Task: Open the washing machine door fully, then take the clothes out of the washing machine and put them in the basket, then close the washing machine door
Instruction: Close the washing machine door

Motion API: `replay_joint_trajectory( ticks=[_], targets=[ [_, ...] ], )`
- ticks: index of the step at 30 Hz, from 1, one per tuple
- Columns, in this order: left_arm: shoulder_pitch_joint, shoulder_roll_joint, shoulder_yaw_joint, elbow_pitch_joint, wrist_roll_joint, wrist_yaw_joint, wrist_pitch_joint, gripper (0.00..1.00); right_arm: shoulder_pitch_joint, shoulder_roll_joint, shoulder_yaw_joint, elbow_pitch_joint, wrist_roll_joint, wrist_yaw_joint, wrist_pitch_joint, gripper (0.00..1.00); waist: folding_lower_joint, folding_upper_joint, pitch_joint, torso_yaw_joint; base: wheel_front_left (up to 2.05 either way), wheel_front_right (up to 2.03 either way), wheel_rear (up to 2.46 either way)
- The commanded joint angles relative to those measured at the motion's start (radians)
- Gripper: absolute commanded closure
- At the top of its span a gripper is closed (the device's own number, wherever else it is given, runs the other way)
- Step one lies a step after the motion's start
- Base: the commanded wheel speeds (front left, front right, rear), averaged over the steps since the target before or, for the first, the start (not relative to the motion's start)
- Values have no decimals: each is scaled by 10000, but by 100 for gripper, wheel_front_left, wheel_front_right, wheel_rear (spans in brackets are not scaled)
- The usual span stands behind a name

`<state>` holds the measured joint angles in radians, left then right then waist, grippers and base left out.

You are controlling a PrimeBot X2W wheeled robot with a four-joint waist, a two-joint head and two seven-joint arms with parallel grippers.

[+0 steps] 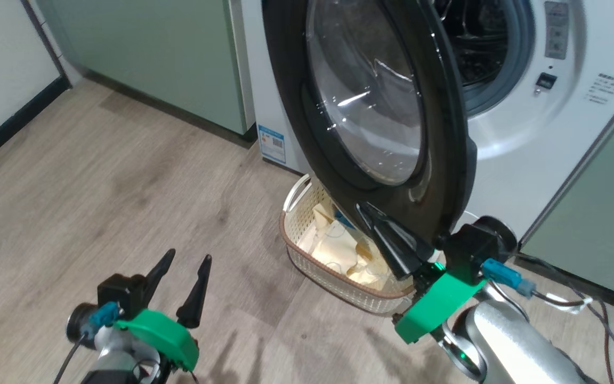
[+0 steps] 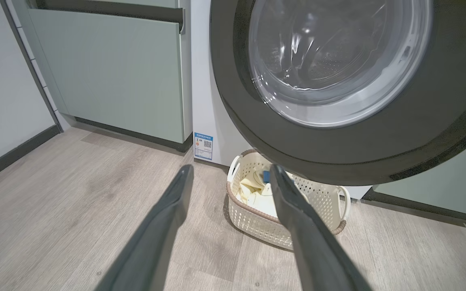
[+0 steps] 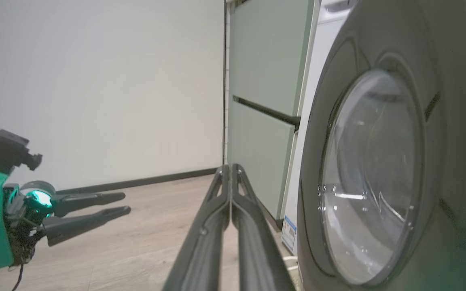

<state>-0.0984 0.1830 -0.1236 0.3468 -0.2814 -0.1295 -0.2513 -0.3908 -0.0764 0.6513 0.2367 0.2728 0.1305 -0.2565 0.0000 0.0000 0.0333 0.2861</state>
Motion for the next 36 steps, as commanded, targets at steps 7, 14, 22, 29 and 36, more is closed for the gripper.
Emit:
replay_joint_trajectory(
  ticks=[7,14,22,29,36],
  targets=[
    [-763,91,350,-226,138,-11,-105,0,-30,253,-262,502,38,2,-53,100,0,0,373,88,0,0,0],
    [-984,-5,241,-283,140,-11,-105,0,-229,259,-785,963,241,2,-53,100,0,0,750,38,0,0,0],
    [-1157,-74,207,-294,101,-11,-105,0,-609,260,-1605,1130,629,2,-53,100,0,0,1060,-169,0,0,0],
    [-1286,-94,143,-298,84,-11,-105,0,-916,261,-2248,1272,768,2,-53,100,0,0,1317,-355,0,0,0],
    [-1619,-224,130,-413,53,-12,-105,0,-1736,261,-3253,2166,693,2,-53,100,0,0,1953,-500,0,0,0]
  ],
)
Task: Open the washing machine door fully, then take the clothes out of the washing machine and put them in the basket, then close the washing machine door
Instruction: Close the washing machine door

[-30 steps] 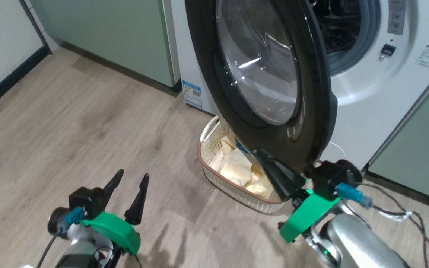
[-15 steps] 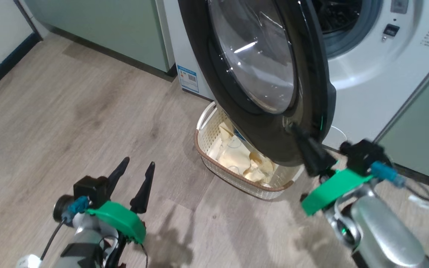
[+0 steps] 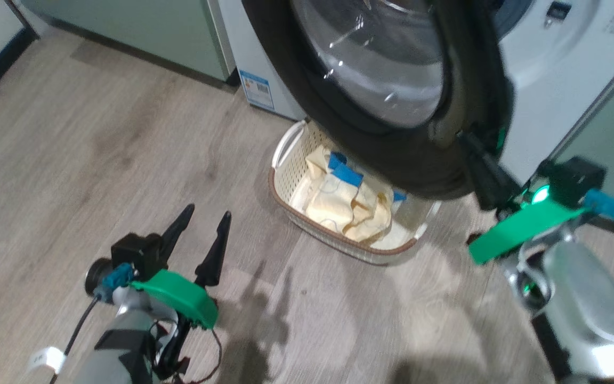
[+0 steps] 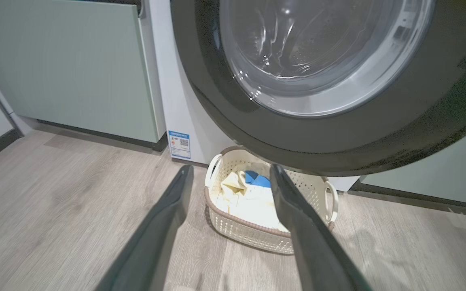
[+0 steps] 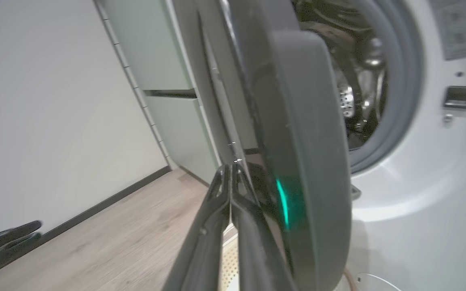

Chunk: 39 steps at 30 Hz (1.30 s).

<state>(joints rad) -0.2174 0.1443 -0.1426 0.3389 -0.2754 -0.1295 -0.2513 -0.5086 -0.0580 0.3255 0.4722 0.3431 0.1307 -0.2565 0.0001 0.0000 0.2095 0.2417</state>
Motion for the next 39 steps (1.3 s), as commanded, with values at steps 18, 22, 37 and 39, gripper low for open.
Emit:
replay_joint_trajectory(
  ticks=[18,22,37,39],
  targets=[
    [-1405,-159,297,-531,-47,-12,-105,0,-3989,77,-2010,2215,-494,0,-53,100,-1,0,1765,-18,0,0,0],
    [-1575,-194,324,-560,-89,-12,-105,0,-4644,77,-2551,2517,-489,0,-53,100,-1,0,2054,26,0,0,0],
    [-2160,-308,440,-607,-156,-12,-105,0,-5887,78,-3770,2986,-937,0,-53,100,-1,0,2847,135,0,0,0],
    [-2186,-322,440,-591,-149,-12,-105,0,-5887,78,-3677,2936,-925,0,-53,100,-1,0,2849,125,0,0,0]
  ],
)
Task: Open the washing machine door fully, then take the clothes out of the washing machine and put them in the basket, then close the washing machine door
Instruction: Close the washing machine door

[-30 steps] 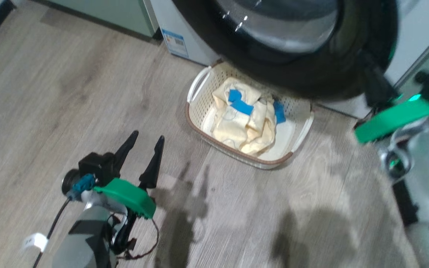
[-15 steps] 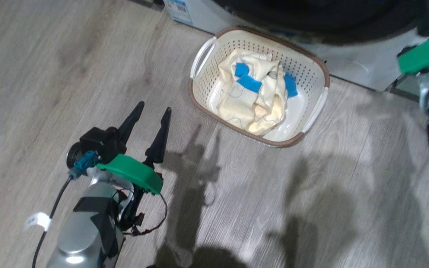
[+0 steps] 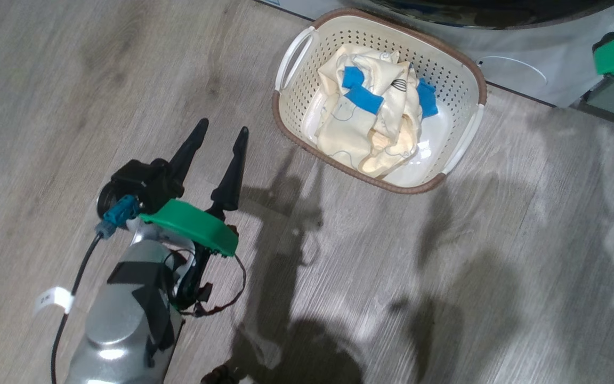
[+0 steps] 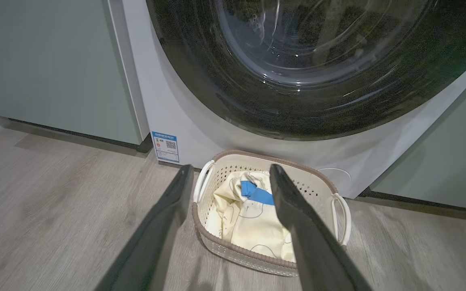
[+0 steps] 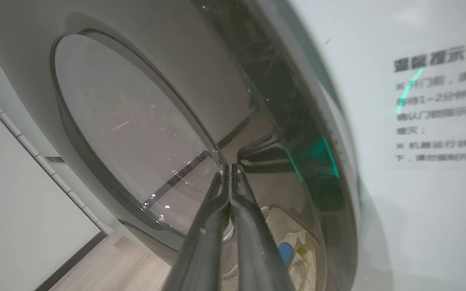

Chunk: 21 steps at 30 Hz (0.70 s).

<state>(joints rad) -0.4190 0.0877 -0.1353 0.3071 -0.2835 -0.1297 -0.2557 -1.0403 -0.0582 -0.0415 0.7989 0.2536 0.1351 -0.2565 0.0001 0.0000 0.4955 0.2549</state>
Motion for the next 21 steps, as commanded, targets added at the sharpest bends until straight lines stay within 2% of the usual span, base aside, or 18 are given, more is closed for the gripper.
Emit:
replay_joint_trajectory(
  ticks=[1,10,15,21],
  targets=[
    [-174,240,357,-259,-67,-10,-61,0,-537,80,73,-353,-11,-44,-53,100,-1,0,-28,-9,0,0,0],
    [13,313,455,-121,-40,-10,-61,0,526,80,1309,-858,636,-44,-53,100,-1,0,-730,-62,0,0,0],
    [189,327,845,20,-330,-10,-61,0,1354,80,1814,-1328,968,-44,-53,100,-1,0,-1366,-132,0,0,0],
    [527,652,1064,379,-688,-10,-61,0,2994,80,1790,-2171,1340,-44,-53,100,-1,0,-2436,-445,0,0,0]
  ],
)
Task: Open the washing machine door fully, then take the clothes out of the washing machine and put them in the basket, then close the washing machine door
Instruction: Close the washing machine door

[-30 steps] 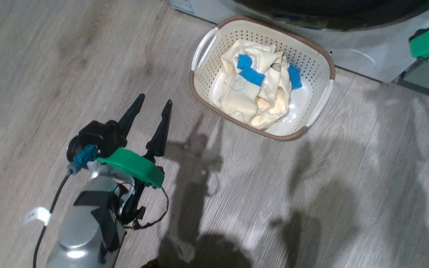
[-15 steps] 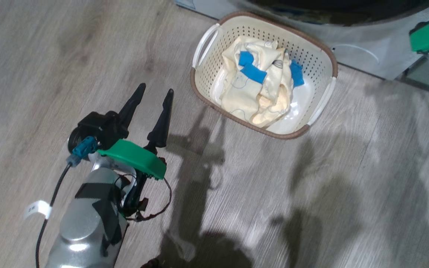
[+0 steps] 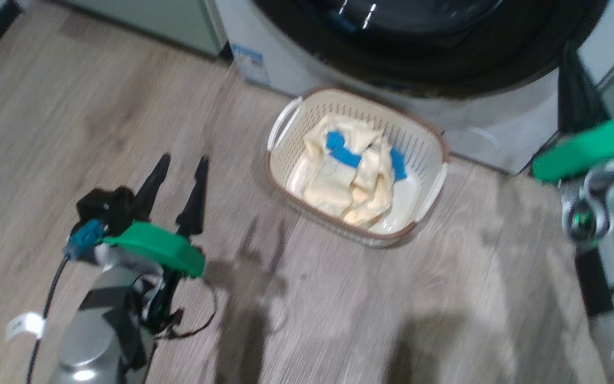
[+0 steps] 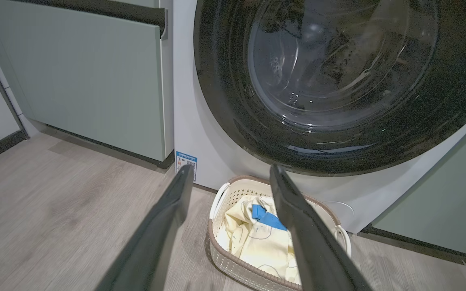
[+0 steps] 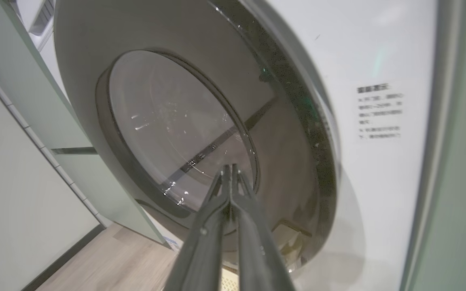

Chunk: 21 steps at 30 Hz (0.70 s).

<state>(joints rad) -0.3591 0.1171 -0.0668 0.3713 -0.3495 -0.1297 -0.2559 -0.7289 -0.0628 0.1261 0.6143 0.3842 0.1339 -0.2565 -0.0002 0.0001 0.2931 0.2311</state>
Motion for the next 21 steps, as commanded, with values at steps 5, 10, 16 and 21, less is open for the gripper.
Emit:
replay_joint_trajectory(
  ticks=[5,10,16,21],
  targets=[
    [332,928,253,-73,-125,-10,-59,0,1300,126,-93,-876,-3,-32,-53,100,2,-1,-1261,-620,0,0,0],
    [682,1292,375,143,4,-10,-59,0,2550,126,-356,-1370,-224,-32,-53,74,2,-1,-1955,-1122,0,0,0],
    [1039,1420,669,356,-58,-10,-59,0,3820,126,-662,-1835,-464,-32,-53,0,2,-1,-2622,-1720,0,0,0],
    [1261,1501,656,474,-80,-10,-59,0,4633,126,-1049,-2312,-763,-32,-53,0,2,-1,-2914,-2164,0,0,0]
  ],
)
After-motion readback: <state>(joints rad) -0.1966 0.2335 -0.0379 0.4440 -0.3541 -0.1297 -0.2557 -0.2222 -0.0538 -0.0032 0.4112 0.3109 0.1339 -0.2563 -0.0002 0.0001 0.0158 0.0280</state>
